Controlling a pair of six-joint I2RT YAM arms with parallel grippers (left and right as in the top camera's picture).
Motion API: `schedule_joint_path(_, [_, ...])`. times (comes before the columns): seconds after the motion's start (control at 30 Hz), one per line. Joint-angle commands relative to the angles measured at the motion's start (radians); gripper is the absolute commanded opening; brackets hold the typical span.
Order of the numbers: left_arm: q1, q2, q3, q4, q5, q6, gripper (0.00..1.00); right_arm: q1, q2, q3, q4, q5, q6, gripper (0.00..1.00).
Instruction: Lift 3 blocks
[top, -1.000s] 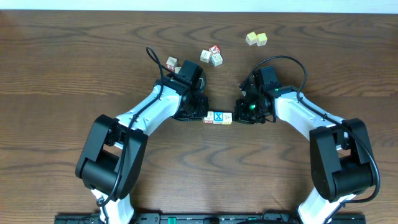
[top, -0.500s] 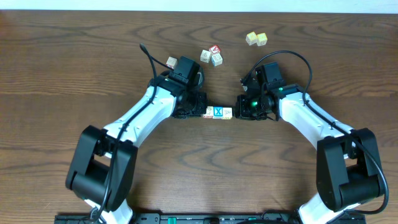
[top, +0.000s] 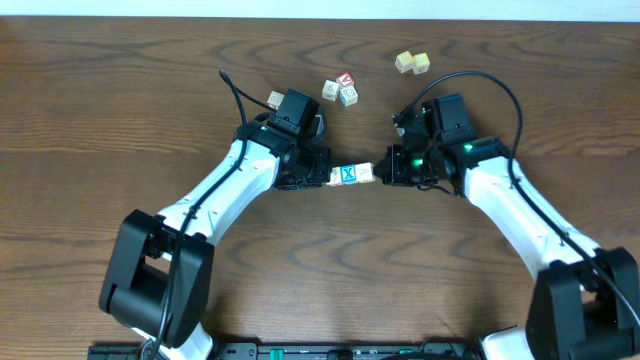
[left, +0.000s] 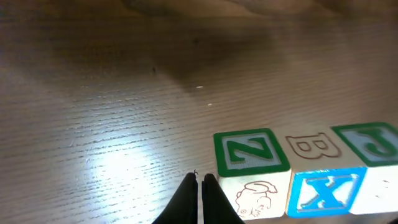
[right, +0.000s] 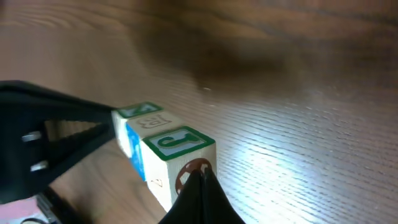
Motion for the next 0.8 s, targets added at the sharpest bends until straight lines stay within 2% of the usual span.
schedule_joint_path(0.0, [-0.028,-0.068,-0.001,0.011,0.156,-0.006,0.07,0.023,-0.018,0.029,0.000,-0.140,0.011,0.01])
schedule_joint_path(0.33, [-0.028,-0.144,-0.001,-0.013,0.160,-0.005,0.07,0.057,-0.018,0.030,0.005,-0.130,0.023,0.01])
schedule_joint_path(0.77, [-0.028,-0.151,-0.001,-0.011,0.160,-0.006,0.07,0.057,-0.018,0.043,0.003,-0.133,0.038,0.01])
